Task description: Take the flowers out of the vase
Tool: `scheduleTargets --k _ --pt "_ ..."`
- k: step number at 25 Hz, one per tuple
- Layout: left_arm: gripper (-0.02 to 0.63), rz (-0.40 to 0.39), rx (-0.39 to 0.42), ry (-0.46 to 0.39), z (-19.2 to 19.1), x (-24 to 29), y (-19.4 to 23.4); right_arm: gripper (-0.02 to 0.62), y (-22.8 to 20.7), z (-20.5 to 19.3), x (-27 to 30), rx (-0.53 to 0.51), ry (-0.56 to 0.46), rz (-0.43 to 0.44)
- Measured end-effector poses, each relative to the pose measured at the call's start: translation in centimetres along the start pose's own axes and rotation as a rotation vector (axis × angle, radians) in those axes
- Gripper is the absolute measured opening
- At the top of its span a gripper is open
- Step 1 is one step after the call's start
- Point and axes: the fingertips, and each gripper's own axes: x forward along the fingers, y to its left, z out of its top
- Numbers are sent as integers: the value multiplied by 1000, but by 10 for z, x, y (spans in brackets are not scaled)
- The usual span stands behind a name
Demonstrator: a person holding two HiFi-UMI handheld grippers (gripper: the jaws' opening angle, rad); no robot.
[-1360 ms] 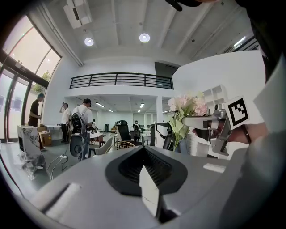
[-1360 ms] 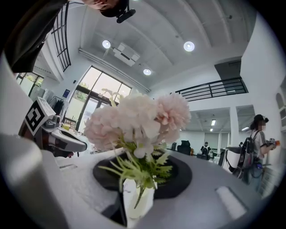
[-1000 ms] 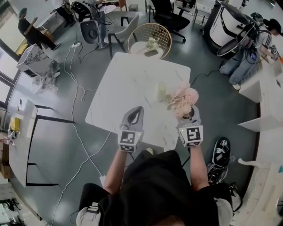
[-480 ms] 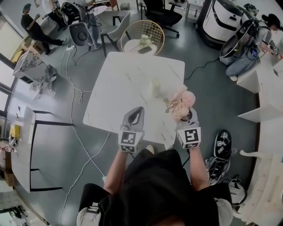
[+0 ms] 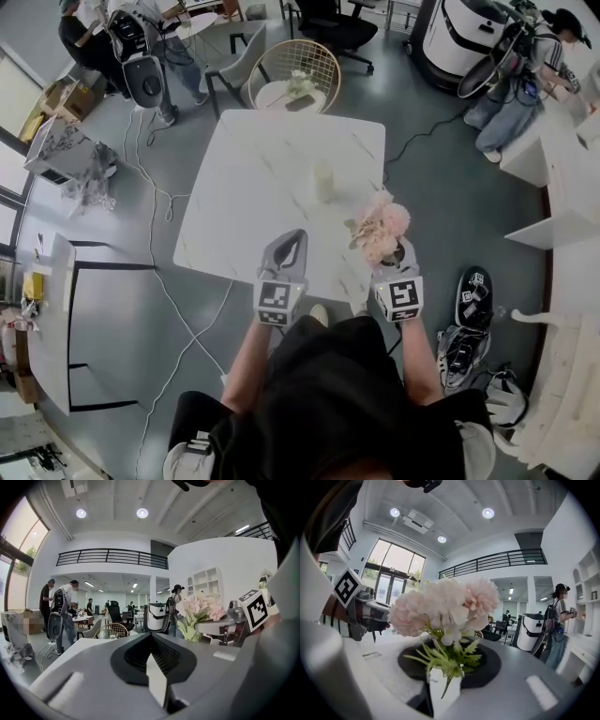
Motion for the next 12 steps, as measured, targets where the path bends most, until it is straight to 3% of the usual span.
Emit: scheduleTargets --k 12 --pt "8 -11 -3 6 -3 1 -10 127 4 -8 -9 1 16 10"
